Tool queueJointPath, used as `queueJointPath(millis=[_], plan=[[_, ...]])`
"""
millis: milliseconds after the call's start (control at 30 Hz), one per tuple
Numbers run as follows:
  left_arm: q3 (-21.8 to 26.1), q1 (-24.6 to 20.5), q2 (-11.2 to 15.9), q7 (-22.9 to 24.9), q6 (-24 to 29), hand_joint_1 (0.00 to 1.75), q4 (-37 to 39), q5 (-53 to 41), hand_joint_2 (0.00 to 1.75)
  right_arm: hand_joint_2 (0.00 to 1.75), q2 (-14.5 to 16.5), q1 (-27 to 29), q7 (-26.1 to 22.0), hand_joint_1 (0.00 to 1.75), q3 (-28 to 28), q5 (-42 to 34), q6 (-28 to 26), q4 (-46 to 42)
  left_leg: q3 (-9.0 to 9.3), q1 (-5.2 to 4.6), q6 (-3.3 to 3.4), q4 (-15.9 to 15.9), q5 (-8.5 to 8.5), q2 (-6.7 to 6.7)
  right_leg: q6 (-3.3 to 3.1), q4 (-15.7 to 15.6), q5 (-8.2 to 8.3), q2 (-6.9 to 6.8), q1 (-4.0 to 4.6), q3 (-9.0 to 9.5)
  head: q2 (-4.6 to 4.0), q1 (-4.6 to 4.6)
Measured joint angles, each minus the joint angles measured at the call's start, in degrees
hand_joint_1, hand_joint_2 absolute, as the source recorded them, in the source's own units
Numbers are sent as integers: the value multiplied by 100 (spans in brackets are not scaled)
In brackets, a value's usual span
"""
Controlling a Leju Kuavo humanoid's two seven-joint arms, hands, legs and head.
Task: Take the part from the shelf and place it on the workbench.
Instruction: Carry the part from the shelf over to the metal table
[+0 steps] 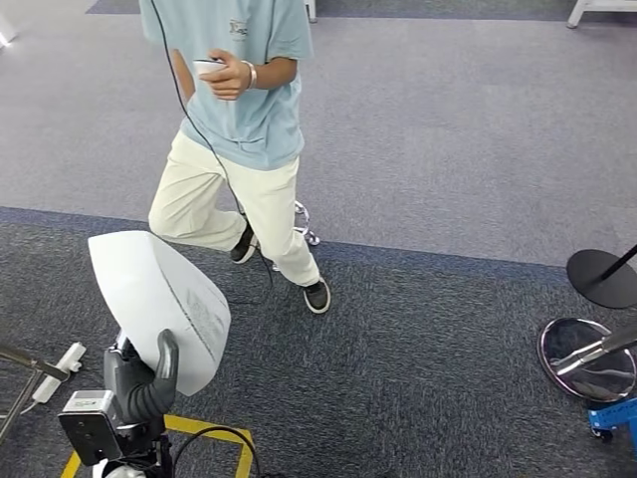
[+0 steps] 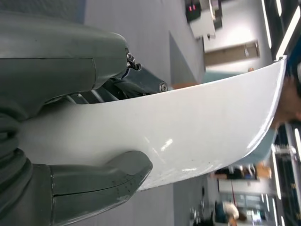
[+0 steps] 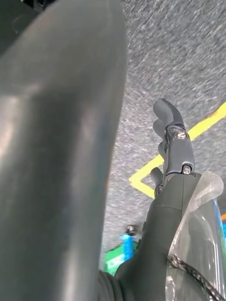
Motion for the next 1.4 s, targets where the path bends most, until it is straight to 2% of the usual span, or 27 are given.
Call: queueJointPath(millis=[33,100,167,200,267,333,400,467,500,567,633,700,733,767,800,833,900,933,967,1000,1067,1133,1167,1233,1267,1333,1400], plan=[[26,26,-5,-1,-2,175,-1,-13,175,0,2,21,-39,0,0,19,-11,0,118,-14,36,-247,182,28,-2,-1,-23,-78,14,27,0,0],[57,60,-22,5,22,175,-3,-64,175,0,9,69,-117,0,3,45,-22,1,473,-94,141,-978,533,268,8,-7,-77,-222,39,84,0,2],[67,79,-34,21,103,175,-9,-171,175,0,16,110,-187,0,5,61,-40,2,675,-187,225,-1414,603,501,47,-18,-119,-354,58,116,0,1],[76,105,-36,32,155,175,-12,-223,175,0,17,123,-206,0,5,72,-50,2,692,-214,243,-1461,567,513,71,-29,-133,-425,63,127,0,-1],[120,199,-38,47,229,175,-31,-280,175,0,17,129,-213,0,7,107,-65,2,732,-202,268,-1554,582,375,120,-45,-175,-509,61,175,0,5],[166,260,-46,51,257,175,-55,-289,175,0,18,135,-208,0,8,126,-76,1,807,-149,302,-1656,618,231,168,181,-321,-246,51,96,0,19],[192,267,-61,56,233,175,-63,-274,175,0,14,145,-226,0,7,120,-86,2,838,-116,333,-1690,627,84,207,854,-599,119,29,-268,0,39],[211,277,-71,59,175,175,-61,-259,175,0,4,161,-263,0,5,112,-92,2,845,-108,340,-1687,619,-89,247,1450,-727,222,6,-662,0,46],[217,284,-71,59,156,175,-60,-260,175,0,0,170,-276,0,5,110,-95,2,855,-103,333,-1683,613,-178,265,1488,-637,232,-5,-742,0,45],[228,304,-75,58,157,175,-59,-269,175,0,-2,184,-268,0,3,119,-96,2,879,-77,287,-1650,581,-351,305,946,-181,308,-44,-590,0,45],[244,325,-84,56,174,175,-60,-279,175,0,5,190,-220,0,3,139,-98,8,860,-64,210,-1569,526,-499,320,298,109,551,-89,-317,0,51],[261,340,-95,79,186,175,-61,-269,175,0,14,189,-219,0,1,141,-102,13,805,-52,144,-1518,510,-619,259,85,95,671,-90,-196,0,60],[274,347,-100,104,195,175,-61,-253,175,0,15,186,-250,0,-1,143,-97,13,783,-40,120,-1513,515,-682,206,58,93,618,-86,-168,0,60],[288,355,-107,137,203,175,-61,-235,175,0,17,185,-282,0,-2,153,-87,13,773,-35,97,-1500,509,-674,168,41,101,554,-82,-155,0,61],[300,356,-113,166,210,175,-61,-222,175,0,19,187,-308,0,-2,172,-75,13,740,-37,70,-1424,459,-576,128,19,106,489,-84,-131,0,42],[307,348,-118,189,216,175,-61,-212,175,0,20,192,-323,0,-2,192,-63,13,655,-41,41,-1236,351,-426,94,-2,106,414,-87,-106,0,25],[310,326,-122,214,215,175,-61,-207,175,0,17,206,-324,0,-2,217,-56,13,341,-31,-14,-575,32,-106,44,-20,81,257,-72,-65,0,-13],[311,323,-122,221,214,175,-61,-206,175,0,12,214,-323,0,-2,221,-55,13,161,-15,-34,-221,-95,-45,31,-20,64,173,-63,-51,0,-13],[312,326,-122,223,213,175,-61,-206,175,0,7,221,-321,0,-2,223,-55,13,48,-1,-43,-7,-129,-18,26,-20,44,90,-56,-35,0,-15],[313,330,-121,226,211,175,-61,-206,175,0,3,223,-320,0,-2,223,-55,13,24,8,-44,19,-60,-1,26,-20,24,11,-51,-16,0,-14],[315,333,-121,227,211,175,-61,-206,175,0,2,220,-321,0,-2,226,-55,13,280,-4,4,-545,338,118,40,-22,-24,-136,-44,47,0,-16],[315,321,-123,228,210,175,-62,-206,175,0,2,220,-322,0,-2,228,-55,14,602,-66,87,-1220,592,364,88,-20,-85,-266,-18,103,0,-17],[316,315,-126,229,209,175,-62,-207,175,0,2,217,-323,0,-2,230,-55,14,679,-98,123,-1396,612,445,117,-23,-110,-332,-7,122,0,-13],[319,319,-128,231,208,175,-64,-206,175,0,3,197,-324,0,-1,234,-51,14,706,-126,170,-1491,572,381,174,-52,-138,-475,5,173,0,-13],[323,330,-132,232,208,175,-66,-206,175,0,4,182,-325,0,1,238,-49,13,727,-114,192,-1530,586,310,198,-50,-164,-470,0,191,0,-7],[334,327,-143,230,209,175,-71,-206,175,0,5,167,-327,0,2,241,-47,11,788,-70,254,-1621,619,172,235,217,-339,-207,-10,86,0,14],[342,309,-159,228,205,175,-73,-205,175,0,2,172,-327,0,2,242,-46,11,811,-41,300,-1648,621,36,256,909,-641,129,-23,-292,0,39]])
